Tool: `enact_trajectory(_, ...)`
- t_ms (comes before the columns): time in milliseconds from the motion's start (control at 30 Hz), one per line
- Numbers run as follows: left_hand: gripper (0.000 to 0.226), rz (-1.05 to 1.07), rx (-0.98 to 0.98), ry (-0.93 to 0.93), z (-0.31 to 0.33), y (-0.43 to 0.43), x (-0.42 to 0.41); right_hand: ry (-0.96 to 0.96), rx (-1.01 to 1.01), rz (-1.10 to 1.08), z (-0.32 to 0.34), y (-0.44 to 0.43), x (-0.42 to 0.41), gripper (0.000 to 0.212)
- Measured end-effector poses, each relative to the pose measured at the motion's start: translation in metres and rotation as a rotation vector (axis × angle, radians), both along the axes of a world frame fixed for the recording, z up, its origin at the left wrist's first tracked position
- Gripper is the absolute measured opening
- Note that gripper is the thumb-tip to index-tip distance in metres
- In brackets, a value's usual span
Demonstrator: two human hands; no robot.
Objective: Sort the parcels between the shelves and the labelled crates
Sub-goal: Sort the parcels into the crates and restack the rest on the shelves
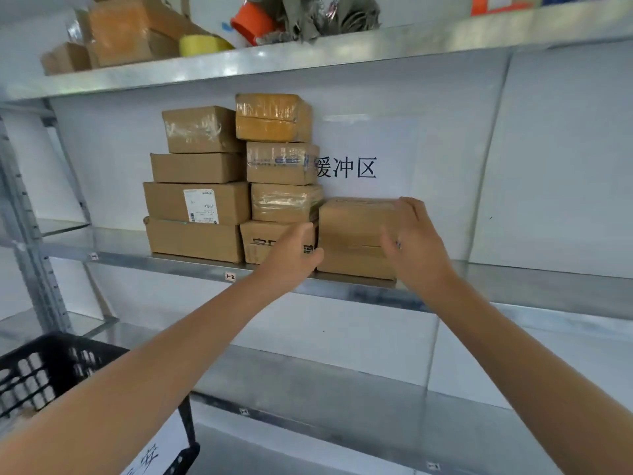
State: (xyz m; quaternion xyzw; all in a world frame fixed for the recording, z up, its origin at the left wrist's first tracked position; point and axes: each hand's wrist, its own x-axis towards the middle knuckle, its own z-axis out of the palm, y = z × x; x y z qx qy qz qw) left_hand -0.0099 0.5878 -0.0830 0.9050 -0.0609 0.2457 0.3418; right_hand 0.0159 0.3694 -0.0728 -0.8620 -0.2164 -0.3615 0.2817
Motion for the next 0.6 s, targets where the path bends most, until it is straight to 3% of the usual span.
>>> enact_trajectory(167,0.065,0.078,-0.114,0.050,0.016,-0.012,0.033,0.212,0.064,-0.014,0.005,-0.013,0.023,0.058)
enact_trajectory(267,0.071,0.020,-0.233,0.175,0.019,-0.015,0.044,0.418,0.200,0.030,0.008,-0.010,0.035,0.059)
enact_trajectory(400,0.070,-0.045,-0.231,0.261,0.019,-0.012,0.046,0.666,0.382,0.117,0.008,-0.008,0.049,0.058)
enact_trajectory(533,0.061,-0.052,-0.239,0.165,0.013,-0.014,0.037,0.561,0.492,0.106,-0.004,-0.015,0.047,0.040)
enact_trajectory(600,0.040,-0.095,-0.308,0.103,0.006,-0.014,0.032,0.480,0.514,0.087,-0.012,-0.026,0.042,0.041)
